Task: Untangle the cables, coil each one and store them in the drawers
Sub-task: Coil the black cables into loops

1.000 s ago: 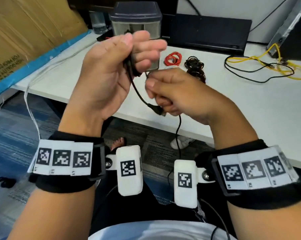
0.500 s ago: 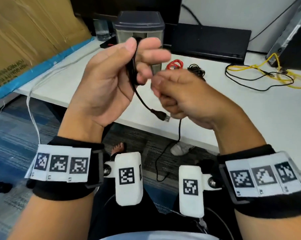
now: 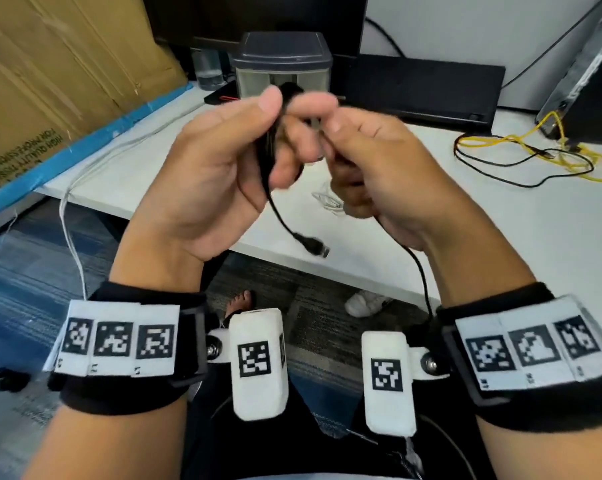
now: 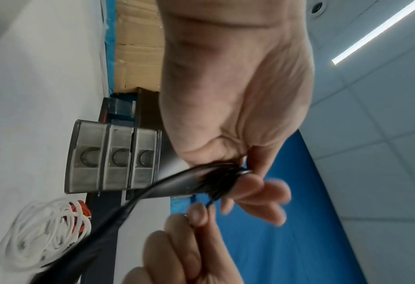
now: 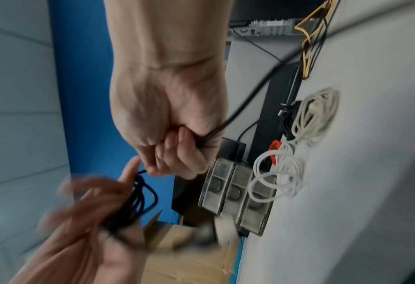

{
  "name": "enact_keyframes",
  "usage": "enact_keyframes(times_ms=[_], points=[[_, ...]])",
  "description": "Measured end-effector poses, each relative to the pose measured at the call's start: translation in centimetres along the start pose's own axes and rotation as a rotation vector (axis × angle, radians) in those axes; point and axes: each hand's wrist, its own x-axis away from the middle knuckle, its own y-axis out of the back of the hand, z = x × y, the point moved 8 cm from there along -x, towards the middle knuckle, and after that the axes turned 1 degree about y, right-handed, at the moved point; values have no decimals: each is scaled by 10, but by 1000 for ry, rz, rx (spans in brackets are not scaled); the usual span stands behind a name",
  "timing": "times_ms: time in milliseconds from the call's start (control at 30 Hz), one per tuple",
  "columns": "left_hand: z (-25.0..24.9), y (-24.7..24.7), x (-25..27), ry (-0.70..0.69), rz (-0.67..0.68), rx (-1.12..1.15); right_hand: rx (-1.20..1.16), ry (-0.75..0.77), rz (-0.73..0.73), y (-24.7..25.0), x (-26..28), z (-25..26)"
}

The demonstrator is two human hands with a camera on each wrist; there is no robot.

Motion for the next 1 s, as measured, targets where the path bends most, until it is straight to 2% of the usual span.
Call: enact_keyframes(times_ms=[67, 167, 233, 333, 433, 567, 667, 733, 800, 867, 933, 1000], points=[[3, 7, -2, -34, -110, 25, 109, -44, 85, -11, 4, -8], [8, 14, -5, -26, -203, -214, 272, -70, 215, -20, 12, -5], [12, 17, -7, 17, -199, -425, 217, -45, 230, -16, 13, 4], [20, 20, -4, 137, -176, -570, 33, 46, 124, 4, 10, 20], [24, 6, 5, 174, -83, -393, -5, 90, 9, 25, 4, 22], [8, -6, 7, 33, 14, -116, 96, 67, -60, 29, 0, 6], [-4, -1, 5, -60, -8, -41, 186, 26, -75, 30, 2, -6], [-8, 7, 1, -102, -78, -33, 318, 2, -21, 25, 4, -12], [-9, 13, -3, -136, -170, -63, 464, 7, 114, 8, 7, -16], [-7, 14, -7, -136, -246, -199, 592, 43, 251, -14, 9, -14], [3, 13, -10, -66, -272, -415, 713, 91, 328, -28, 10, -7], [16, 12, -10, 69, -234, -621, 725, 168, 334, -28, 10, 9]])
